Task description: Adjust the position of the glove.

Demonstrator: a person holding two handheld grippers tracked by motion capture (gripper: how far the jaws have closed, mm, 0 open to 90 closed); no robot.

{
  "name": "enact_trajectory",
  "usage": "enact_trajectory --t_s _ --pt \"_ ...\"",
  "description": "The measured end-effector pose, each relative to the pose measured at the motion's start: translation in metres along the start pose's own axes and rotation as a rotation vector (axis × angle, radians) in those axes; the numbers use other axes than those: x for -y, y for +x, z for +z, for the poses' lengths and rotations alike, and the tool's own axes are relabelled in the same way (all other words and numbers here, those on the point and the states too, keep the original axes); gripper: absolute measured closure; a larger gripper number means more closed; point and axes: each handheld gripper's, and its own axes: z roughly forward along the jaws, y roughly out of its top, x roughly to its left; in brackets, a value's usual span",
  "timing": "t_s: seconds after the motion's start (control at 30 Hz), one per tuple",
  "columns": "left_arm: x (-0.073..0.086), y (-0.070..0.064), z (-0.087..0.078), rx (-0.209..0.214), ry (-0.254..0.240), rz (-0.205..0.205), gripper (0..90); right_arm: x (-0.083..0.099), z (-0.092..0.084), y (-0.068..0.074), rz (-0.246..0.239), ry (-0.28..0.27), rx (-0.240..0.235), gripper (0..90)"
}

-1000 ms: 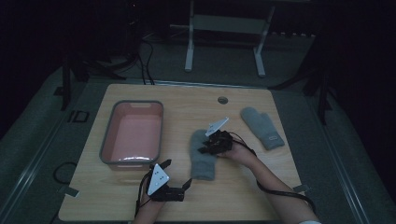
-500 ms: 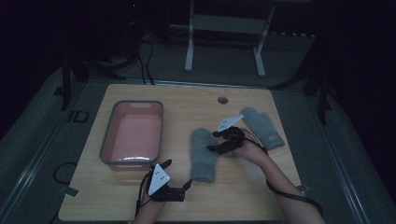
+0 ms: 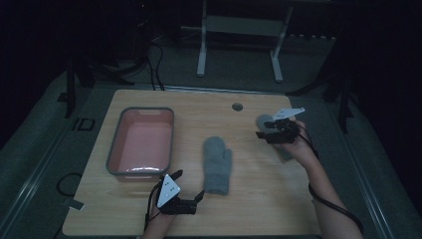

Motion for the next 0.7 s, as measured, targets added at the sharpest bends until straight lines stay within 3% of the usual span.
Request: enact_trajectory --t_s 0.1,0.2,0.3,0.5,0.7 --pt "0.000 0.000 0.000 -0.001 0.001 0.003 0.3 0.004 -0.002 -0.011 0.023 0.016 0.035 41.1" --pt "0.000 0.000 0.000 0.001 0.002 0.004 0.3 0.014 0.000 -0.032 0.082 0.034 0.125 32.5" --pt "0.000 0.000 0.000 0.003 0.002 0.005 0.2 0.020 0.005 -0.041 0.102 0.057 0.184 33.9" --pt "0.000 0.000 0.001 0.006 0.002 0.005 0.3 0.036 0.020 -0.061 0.168 0.083 0.188 37.3" --pt "0.000 0.000 0.001 0.008 0.003 0.005 0.3 0.058 0.034 -0.070 0.204 0.124 0.181 39.9"
